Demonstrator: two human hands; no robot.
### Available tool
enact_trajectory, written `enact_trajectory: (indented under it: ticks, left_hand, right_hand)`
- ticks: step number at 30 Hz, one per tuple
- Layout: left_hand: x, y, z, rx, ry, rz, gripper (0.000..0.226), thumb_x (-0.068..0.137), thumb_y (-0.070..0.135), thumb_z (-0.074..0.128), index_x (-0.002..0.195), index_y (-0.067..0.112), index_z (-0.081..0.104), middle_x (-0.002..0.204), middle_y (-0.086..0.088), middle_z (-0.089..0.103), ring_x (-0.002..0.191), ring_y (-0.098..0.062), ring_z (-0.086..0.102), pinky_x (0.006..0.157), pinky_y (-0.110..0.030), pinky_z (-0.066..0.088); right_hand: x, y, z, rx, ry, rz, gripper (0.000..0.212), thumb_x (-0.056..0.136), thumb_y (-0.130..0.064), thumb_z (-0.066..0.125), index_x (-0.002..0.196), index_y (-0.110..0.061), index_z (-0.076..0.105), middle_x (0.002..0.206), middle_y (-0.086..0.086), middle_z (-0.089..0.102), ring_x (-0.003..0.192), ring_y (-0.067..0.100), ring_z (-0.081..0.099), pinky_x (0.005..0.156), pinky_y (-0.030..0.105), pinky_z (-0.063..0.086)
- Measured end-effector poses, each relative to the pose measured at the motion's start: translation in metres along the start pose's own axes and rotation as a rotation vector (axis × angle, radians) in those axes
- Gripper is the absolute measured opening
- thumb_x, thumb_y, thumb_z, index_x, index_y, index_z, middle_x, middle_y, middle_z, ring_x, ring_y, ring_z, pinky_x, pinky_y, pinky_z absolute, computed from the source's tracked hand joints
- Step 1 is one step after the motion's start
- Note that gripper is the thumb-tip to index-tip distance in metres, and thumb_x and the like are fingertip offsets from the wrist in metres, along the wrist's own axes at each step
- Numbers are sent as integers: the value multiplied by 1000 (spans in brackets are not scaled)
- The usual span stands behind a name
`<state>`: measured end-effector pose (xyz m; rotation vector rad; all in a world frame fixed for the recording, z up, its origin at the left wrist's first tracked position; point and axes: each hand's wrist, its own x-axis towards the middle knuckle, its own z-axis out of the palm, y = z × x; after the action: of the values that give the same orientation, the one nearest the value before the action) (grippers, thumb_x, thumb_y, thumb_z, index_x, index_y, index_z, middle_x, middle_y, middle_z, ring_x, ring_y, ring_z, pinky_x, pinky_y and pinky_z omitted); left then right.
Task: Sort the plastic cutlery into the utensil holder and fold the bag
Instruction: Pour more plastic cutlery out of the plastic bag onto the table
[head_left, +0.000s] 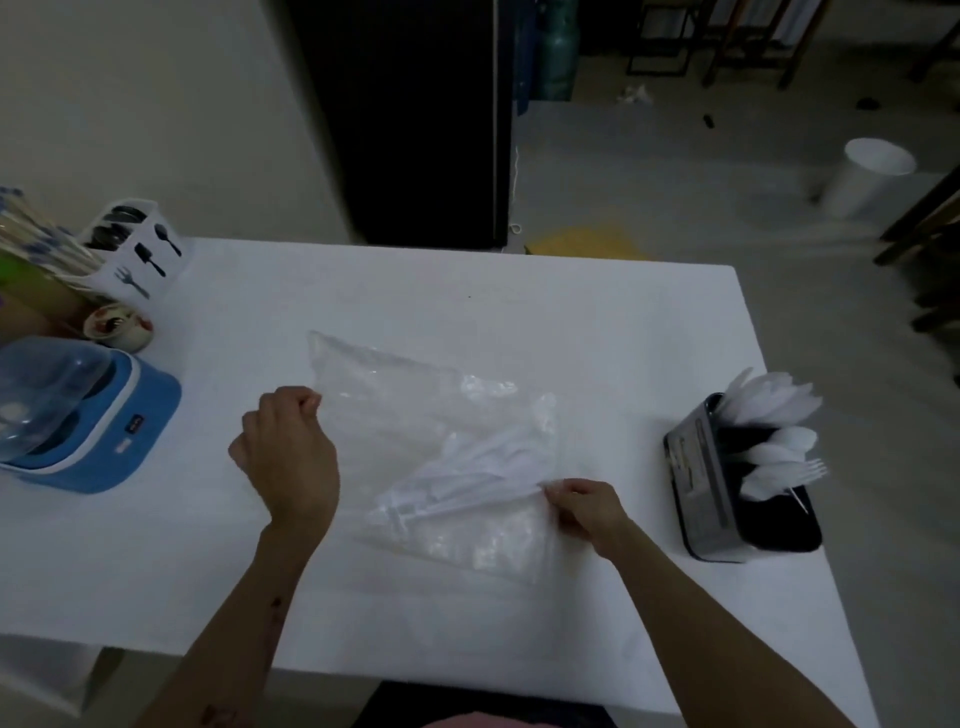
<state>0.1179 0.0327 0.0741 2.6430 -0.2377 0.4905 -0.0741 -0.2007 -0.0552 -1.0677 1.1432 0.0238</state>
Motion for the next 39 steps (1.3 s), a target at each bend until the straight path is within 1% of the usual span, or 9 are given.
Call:
enact_trajectory:
  ticks: [3, 5, 7, 10, 13, 20, 24, 34, 39]
  left_hand:
    - [-16, -6, 19, 6, -77, -132, 17, 95, 15, 52, 108, 8, 59, 104, -19, 59, 101, -39, 51, 86, -47, 37]
    - [-31, -6, 34, 60, -101, -127, 40, 89, 21, 60, 124, 3, 50, 120, -21, 52, 113, -40, 47, 95, -51, 38]
    - [-45, 0, 47, 33, -140, -15, 53, 85, 21, 63, 129, 0, 45, 129, -22, 47, 122, -40, 42, 102, -50, 36]
    - [-70, 12, 70, -183, -357, 319, 29, 86, 9, 63, 115, 4, 60, 123, -17, 56, 121, -37, 46, 105, -46, 40]
    - [-91, 29, 86, -281, -687, 460, 27, 93, 16, 53, 115, 8, 64, 120, -9, 62, 117, -28, 53, 102, -23, 33]
    - [-95, 96, 107, -380, -1003, 73, 26, 91, 37, 59, 99, 13, 69, 93, 1, 70, 86, -14, 63, 77, -24, 47]
    - [-96, 109, 118, -312, -997, -81, 24, 81, 40, 69, 92, 19, 71, 87, 7, 70, 83, -10, 63, 71, -19, 43]
    - [-101, 105, 119, -295, -1034, -67, 26, 80, 45, 69, 85, 21, 74, 75, 10, 66, 72, -7, 59, 64, -18, 41]
    - [-103, 102, 118, -292, -1019, -58, 22, 90, 34, 61, 90, 15, 71, 80, 4, 66, 74, -9, 55, 66, -18, 38]
  right_hand:
    - [-2, 7, 5, -98, 27, 7, 1, 84, -3, 75, 84, -4, 74, 77, 16, 68, 65, 24, 62, 59, 29, 55]
    - [-2, 8, 7, -101, 48, 12, 5, 83, -3, 76, 79, -6, 74, 76, 16, 68, 66, 25, 63, 61, 31, 57]
    - [-4, 7, 8, -119, 70, -4, 6, 81, -4, 78, 77, -7, 74, 77, 16, 69, 68, 25, 63, 65, 33, 60]
    - [-5, 4, 11, -174, 129, -55, 7, 80, -8, 80, 81, -6, 74, 73, 11, 69, 65, 22, 63, 65, 32, 61]
    - [-5, 2, 11, -216, 141, -84, 12, 79, -11, 82, 85, -5, 74, 75, 10, 70, 65, 19, 64, 64, 29, 62]
    - [0, 2, 12, -339, 143, -151, 27, 69, -26, 89, 75, -6, 71, 72, 10, 72, 61, 16, 62, 70, 36, 58]
    - [-1, 0, 11, -356, 83, -167, 31, 67, -22, 91, 79, -3, 70, 72, 8, 70, 62, 13, 60, 69, 34, 57]
    - [-12, 3, -5, -268, -74, -195, 10, 79, -8, 81, 83, -14, 75, 65, -7, 67, 69, 12, 62, 73, 25, 56]
    - [-14, 2, 0, -272, -8, -156, 6, 80, -14, 81, 80, -16, 75, 70, -6, 68, 68, 9, 61, 62, 22, 51]
